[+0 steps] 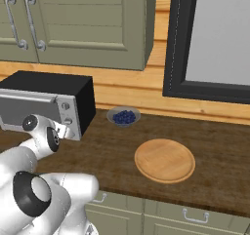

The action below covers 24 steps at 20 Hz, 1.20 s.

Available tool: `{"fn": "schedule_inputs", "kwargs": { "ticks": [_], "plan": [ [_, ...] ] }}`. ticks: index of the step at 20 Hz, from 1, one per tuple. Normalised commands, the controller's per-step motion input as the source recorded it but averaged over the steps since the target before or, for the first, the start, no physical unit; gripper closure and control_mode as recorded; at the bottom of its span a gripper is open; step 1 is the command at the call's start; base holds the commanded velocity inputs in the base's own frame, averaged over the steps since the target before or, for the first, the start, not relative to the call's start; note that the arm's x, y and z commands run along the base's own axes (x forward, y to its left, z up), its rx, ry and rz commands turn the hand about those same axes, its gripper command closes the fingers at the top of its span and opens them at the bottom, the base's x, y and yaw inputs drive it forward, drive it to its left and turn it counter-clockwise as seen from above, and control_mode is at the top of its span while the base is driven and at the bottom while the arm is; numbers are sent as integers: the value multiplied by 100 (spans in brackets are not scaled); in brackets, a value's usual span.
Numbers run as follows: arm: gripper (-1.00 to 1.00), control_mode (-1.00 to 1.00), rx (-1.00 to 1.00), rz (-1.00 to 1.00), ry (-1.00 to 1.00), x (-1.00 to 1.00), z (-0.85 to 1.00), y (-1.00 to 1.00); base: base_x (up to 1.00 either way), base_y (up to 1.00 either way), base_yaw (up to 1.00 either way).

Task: Pick up the kebab skewer and baguette bread, and place them inside the toaster oven. Close the toaster oven door and start by setting the timer.

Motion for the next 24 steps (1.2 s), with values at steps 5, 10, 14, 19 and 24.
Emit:
{"fn": "schedule_inputs", "kwargs": {
  "ticks": [5,10,14,19,24],
  "plan": [
    [-100,-100,1,1,6,10,-14,0,0,0,0],
    [-100,-100,0,0,0,15,-6,0,0,0,0],
    [-100,-100,0,0,0,32,-13,0,0,0,0],
    [-100,-100,0,0,0,9,-21,-3,0,0,0],
    [-100,-100,0,0,0,0,-17,-1,0,0,0]
  ]
}}
